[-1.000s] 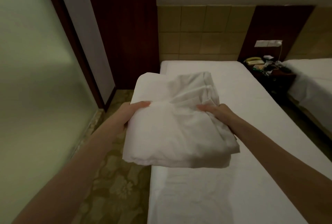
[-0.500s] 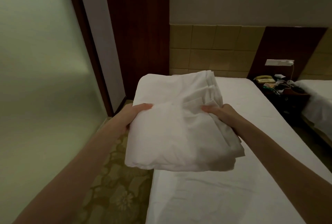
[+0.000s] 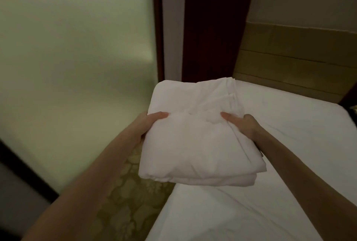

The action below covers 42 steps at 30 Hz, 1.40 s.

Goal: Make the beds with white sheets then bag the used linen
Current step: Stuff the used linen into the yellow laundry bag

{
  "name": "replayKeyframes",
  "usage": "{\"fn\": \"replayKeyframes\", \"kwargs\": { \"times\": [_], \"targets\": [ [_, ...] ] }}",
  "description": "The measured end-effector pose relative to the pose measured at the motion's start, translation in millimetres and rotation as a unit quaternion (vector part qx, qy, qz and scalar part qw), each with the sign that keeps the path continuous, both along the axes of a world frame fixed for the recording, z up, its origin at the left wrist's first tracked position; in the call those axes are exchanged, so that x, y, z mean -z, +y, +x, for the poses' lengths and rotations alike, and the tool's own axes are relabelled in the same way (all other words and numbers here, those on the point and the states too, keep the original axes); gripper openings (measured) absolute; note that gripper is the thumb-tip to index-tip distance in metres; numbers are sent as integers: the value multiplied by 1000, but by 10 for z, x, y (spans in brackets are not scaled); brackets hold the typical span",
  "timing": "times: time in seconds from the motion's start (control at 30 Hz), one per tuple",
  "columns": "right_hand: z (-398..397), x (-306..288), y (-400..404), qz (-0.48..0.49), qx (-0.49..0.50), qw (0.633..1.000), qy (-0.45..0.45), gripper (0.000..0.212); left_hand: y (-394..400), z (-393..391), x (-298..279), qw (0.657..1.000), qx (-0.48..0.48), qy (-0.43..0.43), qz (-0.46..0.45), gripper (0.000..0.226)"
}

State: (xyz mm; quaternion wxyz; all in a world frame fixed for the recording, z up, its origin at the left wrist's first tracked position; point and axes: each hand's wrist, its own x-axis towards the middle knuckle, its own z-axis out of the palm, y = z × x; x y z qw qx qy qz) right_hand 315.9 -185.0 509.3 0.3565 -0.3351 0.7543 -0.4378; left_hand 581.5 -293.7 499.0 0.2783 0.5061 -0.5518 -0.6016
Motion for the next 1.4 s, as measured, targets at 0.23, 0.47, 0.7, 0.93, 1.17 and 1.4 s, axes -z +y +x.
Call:
{"fn": "replayKeyframes", "kwargs": {
  "times": [0.23, 0.47, 0.7, 0.93, 1.17, 1.4],
  "targets": [
    [733, 139, -252, -17, -101, 994, -32, 63, 361, 855, 104, 993, -118, 4, 21, 82],
    [1688, 206, -475, -13, -203, 978, -37, 59, 765, 1851, 144, 971, -233, 41, 29, 92],
    [3004, 260, -471, -31, -289, 955, -65, 63, 1256, 3074, 163, 948, -315, 44, 16, 72],
    [4294, 378, -381, -27, -370, 928, -37, 44, 1746, 4299, 283, 912, -409, 30, 11, 46],
    [5381, 548, -353, -1, -443, 897, -9, 54, 2164, 5187, 502, 875, -482, 41, 23, 47],
    [6391, 676, -536, 15, -521, 853, 2, 59, 2368, 5878, 718, 824, -564, 53, 33, 43]
  ]
}}
